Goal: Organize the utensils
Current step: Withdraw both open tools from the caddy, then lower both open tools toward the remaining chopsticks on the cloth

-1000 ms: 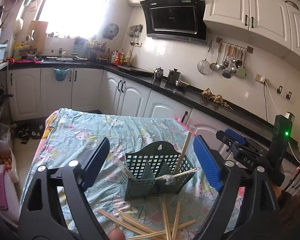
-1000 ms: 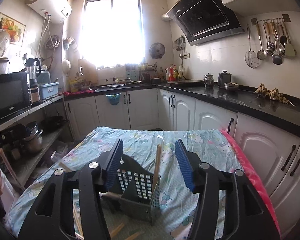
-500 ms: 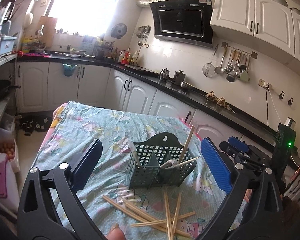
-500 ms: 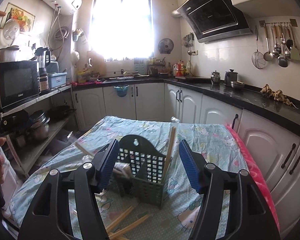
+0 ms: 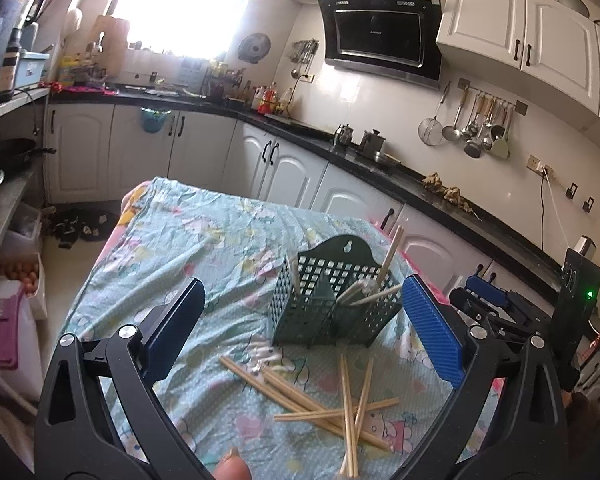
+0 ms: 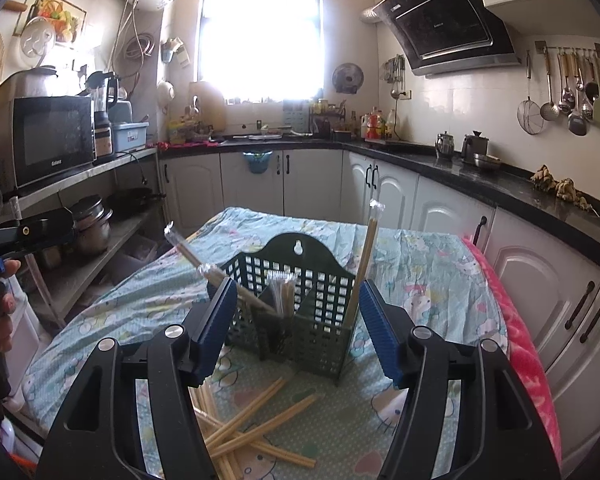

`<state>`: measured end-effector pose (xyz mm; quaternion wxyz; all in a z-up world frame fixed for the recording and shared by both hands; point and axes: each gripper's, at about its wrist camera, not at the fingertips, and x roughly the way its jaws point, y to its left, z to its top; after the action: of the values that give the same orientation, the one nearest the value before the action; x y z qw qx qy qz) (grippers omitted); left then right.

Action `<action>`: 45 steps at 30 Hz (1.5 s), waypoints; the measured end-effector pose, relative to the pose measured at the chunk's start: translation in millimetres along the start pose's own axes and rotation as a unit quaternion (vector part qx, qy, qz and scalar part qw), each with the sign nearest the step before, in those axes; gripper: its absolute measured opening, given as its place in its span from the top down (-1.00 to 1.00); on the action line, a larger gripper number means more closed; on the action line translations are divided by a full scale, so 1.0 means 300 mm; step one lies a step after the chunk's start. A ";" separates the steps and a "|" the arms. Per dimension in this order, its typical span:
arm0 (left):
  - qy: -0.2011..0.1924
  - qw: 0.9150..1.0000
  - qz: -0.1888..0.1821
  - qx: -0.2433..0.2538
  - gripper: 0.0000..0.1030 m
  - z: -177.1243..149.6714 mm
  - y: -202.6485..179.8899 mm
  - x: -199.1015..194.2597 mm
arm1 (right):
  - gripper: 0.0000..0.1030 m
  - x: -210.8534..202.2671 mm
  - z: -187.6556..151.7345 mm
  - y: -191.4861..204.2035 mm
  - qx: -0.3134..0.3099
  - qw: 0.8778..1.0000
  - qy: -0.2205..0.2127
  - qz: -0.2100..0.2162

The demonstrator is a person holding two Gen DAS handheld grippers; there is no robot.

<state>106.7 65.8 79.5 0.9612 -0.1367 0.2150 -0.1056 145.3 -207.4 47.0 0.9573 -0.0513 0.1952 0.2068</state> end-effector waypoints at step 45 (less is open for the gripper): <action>0.131 0.991 0.018 -0.007 -0.77 -0.289 0.028 0.154 | -0.19 0.104 -0.228 -0.033 0.023 0.993 0.118 -0.017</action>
<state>110.3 42.8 -16.4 0.9255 -0.1249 0.3423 -0.1037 151.3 -216.9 -28.0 0.9320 -0.0563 0.3103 0.1786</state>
